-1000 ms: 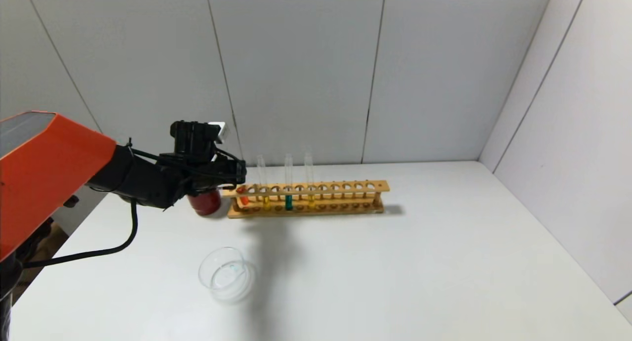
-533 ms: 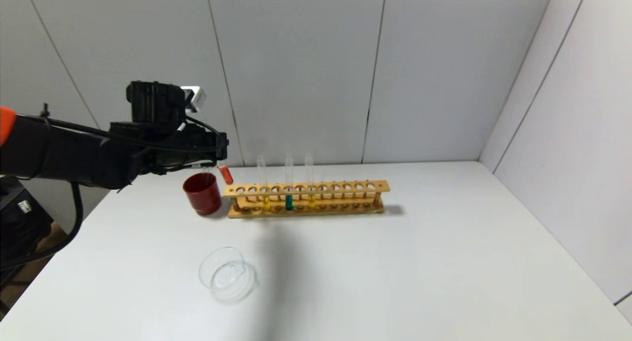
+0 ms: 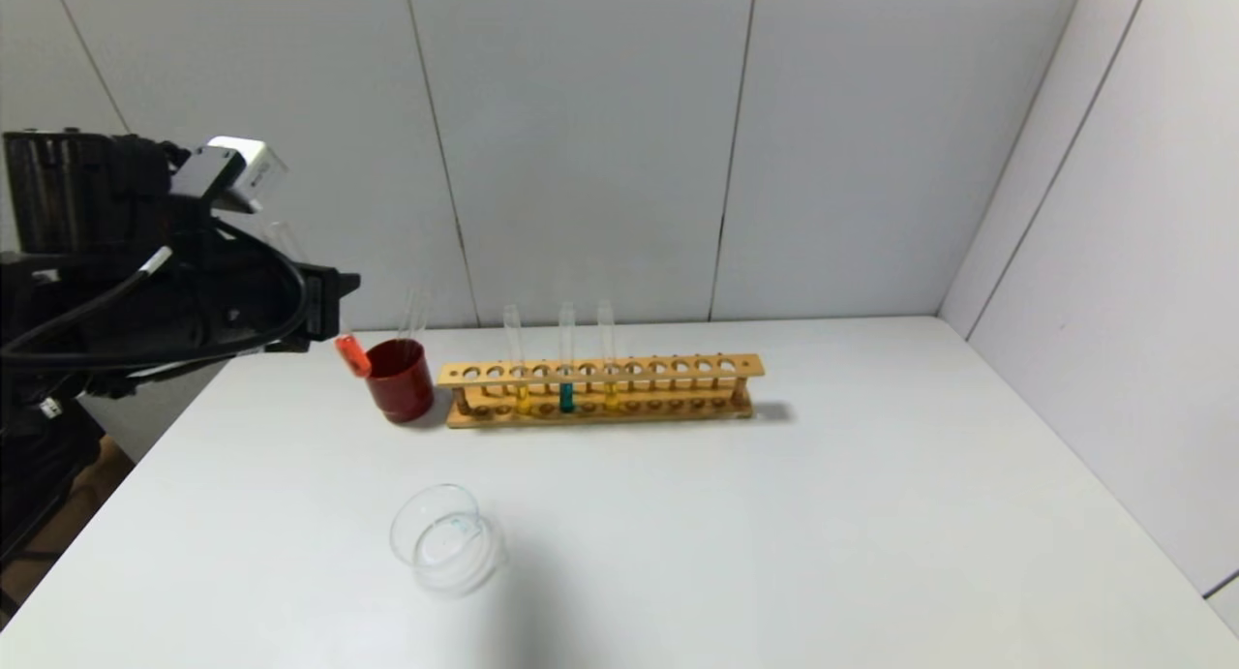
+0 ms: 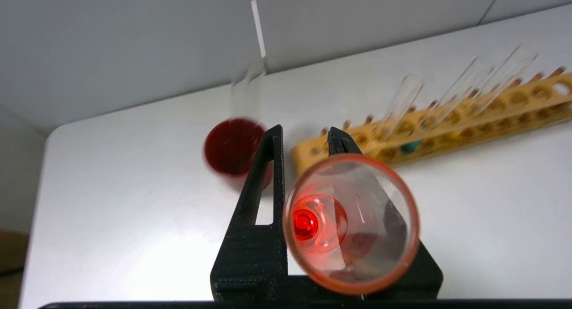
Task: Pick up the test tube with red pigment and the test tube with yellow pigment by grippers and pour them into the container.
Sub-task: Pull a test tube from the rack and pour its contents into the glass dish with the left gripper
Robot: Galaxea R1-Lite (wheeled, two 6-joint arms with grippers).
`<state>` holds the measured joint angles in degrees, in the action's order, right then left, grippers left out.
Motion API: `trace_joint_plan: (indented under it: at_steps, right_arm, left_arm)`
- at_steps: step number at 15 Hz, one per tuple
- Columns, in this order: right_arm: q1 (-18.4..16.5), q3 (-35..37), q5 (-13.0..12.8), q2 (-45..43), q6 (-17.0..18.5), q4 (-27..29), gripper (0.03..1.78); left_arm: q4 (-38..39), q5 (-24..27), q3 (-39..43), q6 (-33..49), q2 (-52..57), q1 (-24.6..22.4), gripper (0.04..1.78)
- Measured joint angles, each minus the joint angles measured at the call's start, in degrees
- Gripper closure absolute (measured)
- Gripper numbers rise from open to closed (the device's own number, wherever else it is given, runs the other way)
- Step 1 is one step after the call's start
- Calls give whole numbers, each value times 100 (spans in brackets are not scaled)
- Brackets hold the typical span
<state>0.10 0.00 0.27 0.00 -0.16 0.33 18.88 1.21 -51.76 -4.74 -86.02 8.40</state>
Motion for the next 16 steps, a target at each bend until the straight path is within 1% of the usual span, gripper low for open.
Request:
trace_joint_plan:
  at_steps: [4,6,8,11,15,16]
  right_arm:
    - [-2,0,0,0,0,0,6]
    - [-5,0,0,0,0,0,6]
    - [-5,0,2,0,0,0,6]
    - [-2,0,4,0,0,0,6]
    - [-2,0,2,0,0,0,6]
    - [-5,0,2,0,0,0,6]
  left_arm:
    - [44,79,1119,-385,866,-276,145]
    - [54,408,1477,-718,1129,-315,145]
    - [71,808,1546,-1119,1256,-352,145]
    - [84,1610,1569,-2100,1276,-636,145]
    - [222,3099,1546,-3605,992,-1198,145]
    - [195,3371,1538,-4009,887,-1278,145]
